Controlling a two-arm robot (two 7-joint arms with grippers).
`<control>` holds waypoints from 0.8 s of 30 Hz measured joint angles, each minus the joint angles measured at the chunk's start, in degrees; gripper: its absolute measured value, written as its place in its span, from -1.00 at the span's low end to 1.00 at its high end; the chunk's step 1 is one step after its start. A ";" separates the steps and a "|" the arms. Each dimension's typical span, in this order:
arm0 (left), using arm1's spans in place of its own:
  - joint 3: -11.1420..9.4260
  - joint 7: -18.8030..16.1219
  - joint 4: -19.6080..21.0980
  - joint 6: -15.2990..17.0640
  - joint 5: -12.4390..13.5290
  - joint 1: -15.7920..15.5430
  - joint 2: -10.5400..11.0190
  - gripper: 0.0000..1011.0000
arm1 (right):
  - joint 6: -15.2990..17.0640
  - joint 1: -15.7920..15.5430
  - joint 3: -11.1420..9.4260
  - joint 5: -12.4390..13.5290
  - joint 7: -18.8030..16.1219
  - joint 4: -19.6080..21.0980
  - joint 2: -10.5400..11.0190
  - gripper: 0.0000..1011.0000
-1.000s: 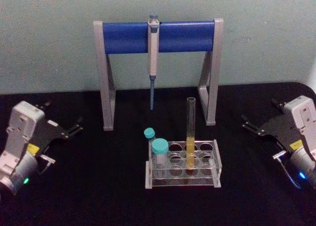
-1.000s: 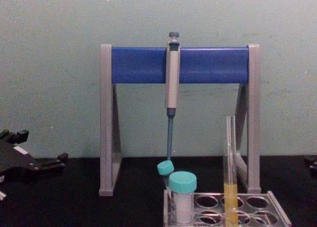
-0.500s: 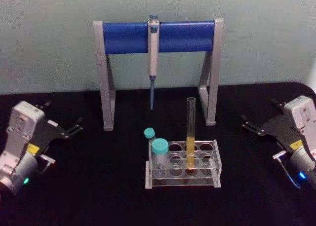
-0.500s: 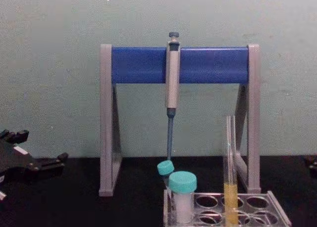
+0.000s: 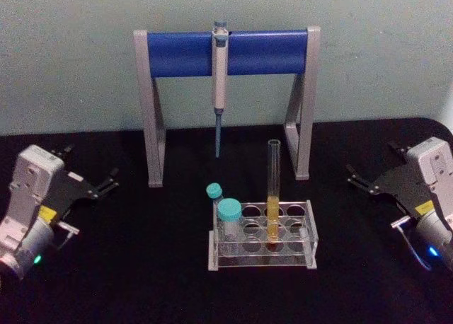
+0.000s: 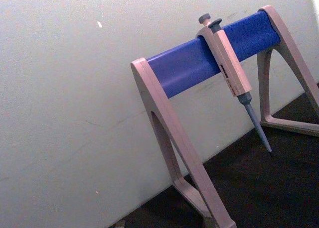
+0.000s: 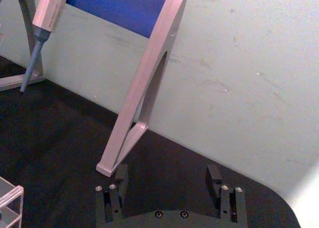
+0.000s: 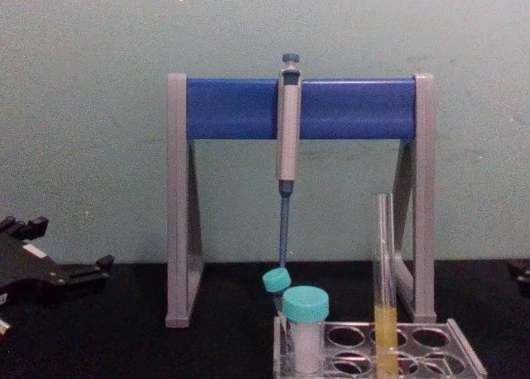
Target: Pick up the test tube from the test tube rack, shake it, then place it back into the test tube rack.
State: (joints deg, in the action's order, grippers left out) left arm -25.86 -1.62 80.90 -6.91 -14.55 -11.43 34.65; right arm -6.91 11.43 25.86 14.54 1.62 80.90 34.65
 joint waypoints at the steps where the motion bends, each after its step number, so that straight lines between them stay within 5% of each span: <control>1: 0.00 0.00 0.00 0.00 0.00 0.00 0.00 1.00 | 0.00 0.00 0.00 0.00 0.00 0.00 0.00 0.98; 24: 0.00 0.00 0.00 0.00 0.00 0.00 0.00 1.00 | 0.04 -0.12 -0.21 -0.02 -0.10 0.06 -0.07 0.98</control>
State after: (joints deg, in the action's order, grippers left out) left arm -25.86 -1.62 80.90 -6.91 -14.55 -11.43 34.65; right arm -6.86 11.31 25.65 14.53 1.52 80.96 34.58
